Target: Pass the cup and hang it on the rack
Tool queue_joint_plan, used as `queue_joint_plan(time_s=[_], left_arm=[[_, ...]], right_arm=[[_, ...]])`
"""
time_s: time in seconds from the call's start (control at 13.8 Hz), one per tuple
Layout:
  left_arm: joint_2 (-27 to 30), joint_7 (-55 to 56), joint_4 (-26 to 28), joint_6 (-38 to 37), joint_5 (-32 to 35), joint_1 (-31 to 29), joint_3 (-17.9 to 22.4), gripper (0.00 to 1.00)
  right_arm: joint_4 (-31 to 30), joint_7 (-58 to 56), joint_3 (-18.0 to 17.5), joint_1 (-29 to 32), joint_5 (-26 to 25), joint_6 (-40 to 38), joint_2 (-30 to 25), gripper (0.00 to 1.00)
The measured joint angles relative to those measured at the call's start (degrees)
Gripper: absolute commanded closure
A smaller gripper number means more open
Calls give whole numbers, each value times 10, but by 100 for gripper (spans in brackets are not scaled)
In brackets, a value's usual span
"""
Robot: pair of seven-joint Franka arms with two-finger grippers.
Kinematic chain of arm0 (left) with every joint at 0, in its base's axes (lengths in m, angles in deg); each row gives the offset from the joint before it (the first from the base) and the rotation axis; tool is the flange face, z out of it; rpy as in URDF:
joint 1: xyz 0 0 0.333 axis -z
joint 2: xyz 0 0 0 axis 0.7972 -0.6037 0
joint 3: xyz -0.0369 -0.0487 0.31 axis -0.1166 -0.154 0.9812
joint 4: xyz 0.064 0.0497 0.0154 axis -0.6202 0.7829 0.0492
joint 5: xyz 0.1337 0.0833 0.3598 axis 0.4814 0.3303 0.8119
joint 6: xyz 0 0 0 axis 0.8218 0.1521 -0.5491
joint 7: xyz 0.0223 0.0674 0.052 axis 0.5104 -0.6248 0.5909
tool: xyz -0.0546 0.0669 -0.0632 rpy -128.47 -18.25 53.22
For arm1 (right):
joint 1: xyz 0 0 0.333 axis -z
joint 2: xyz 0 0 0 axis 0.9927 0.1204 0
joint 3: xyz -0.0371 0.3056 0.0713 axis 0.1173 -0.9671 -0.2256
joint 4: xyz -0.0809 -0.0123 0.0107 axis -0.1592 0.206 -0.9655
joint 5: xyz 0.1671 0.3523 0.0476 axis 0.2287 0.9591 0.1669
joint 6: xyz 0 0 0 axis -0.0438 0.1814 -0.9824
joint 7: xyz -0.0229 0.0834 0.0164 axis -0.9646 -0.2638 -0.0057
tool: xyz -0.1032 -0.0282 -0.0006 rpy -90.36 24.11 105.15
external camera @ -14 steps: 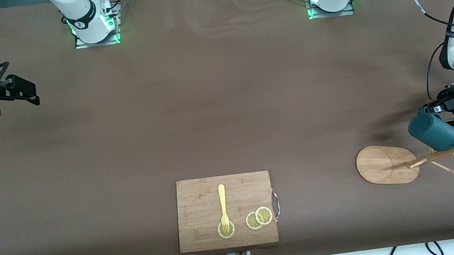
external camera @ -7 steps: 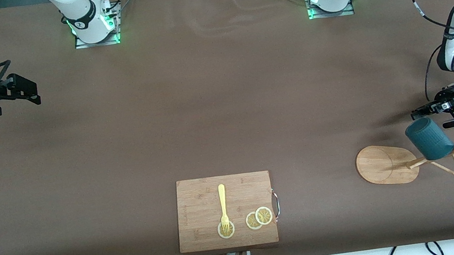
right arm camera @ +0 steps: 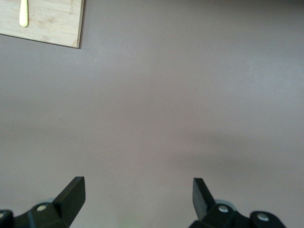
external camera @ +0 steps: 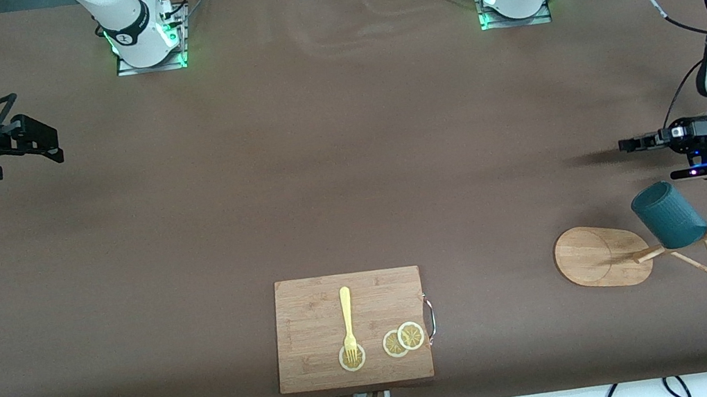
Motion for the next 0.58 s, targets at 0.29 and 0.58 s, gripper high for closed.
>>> queue_joint_plan(time_s=[0.29,0.58], left_arm=[[74,-1,-10,-6,157,-4,0,0],[185,1,-24,-3,298,7,-3,0]], right_arm=[[0,0,0,0,0,0,0,0],[0,0,0,0,0,0,0,0]])
